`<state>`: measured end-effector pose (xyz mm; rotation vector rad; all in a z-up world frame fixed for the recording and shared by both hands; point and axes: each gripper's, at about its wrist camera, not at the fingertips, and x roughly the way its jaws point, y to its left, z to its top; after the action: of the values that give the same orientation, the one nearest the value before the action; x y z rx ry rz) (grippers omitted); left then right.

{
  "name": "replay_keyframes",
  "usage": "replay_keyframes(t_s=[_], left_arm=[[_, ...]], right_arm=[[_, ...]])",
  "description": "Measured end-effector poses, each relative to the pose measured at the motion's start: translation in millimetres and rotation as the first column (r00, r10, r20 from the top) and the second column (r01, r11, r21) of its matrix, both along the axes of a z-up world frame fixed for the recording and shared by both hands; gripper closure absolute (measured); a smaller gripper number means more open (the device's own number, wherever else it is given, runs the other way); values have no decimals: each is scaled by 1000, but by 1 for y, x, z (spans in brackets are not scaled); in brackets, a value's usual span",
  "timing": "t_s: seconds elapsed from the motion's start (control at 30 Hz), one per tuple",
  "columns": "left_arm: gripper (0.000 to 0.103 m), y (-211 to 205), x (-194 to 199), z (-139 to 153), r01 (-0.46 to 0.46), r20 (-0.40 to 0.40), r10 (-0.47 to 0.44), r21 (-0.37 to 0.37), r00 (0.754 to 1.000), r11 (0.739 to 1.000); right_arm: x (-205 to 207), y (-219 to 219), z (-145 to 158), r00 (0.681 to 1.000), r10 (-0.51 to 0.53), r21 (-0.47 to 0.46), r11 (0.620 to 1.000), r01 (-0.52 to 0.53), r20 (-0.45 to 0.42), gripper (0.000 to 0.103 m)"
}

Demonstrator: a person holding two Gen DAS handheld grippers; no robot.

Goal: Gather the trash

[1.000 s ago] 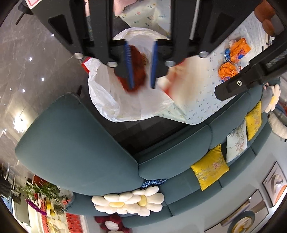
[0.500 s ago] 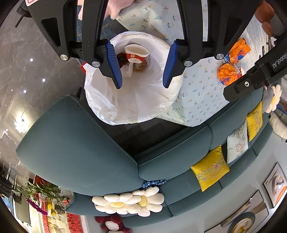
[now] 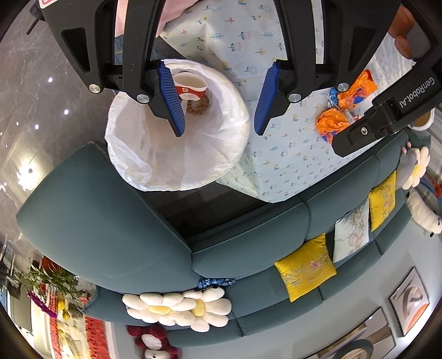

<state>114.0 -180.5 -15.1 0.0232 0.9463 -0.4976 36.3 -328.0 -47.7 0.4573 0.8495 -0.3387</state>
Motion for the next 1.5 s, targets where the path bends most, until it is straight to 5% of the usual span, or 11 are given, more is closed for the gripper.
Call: replay_keyframes(t_s=[0.77, 1.5], left_arm=[[43, 148, 37, -22, -235, -58, 234, -5, 970, 972], [42, 368, 57, -112, -427, -140, 444, 138, 885, 894]], right_arm=[[50, 133, 0, 974, 219, -39, 974, -221, -49, 47], [112, 328, -59, 851, 493, -12, 864, -503, -180, 41]])
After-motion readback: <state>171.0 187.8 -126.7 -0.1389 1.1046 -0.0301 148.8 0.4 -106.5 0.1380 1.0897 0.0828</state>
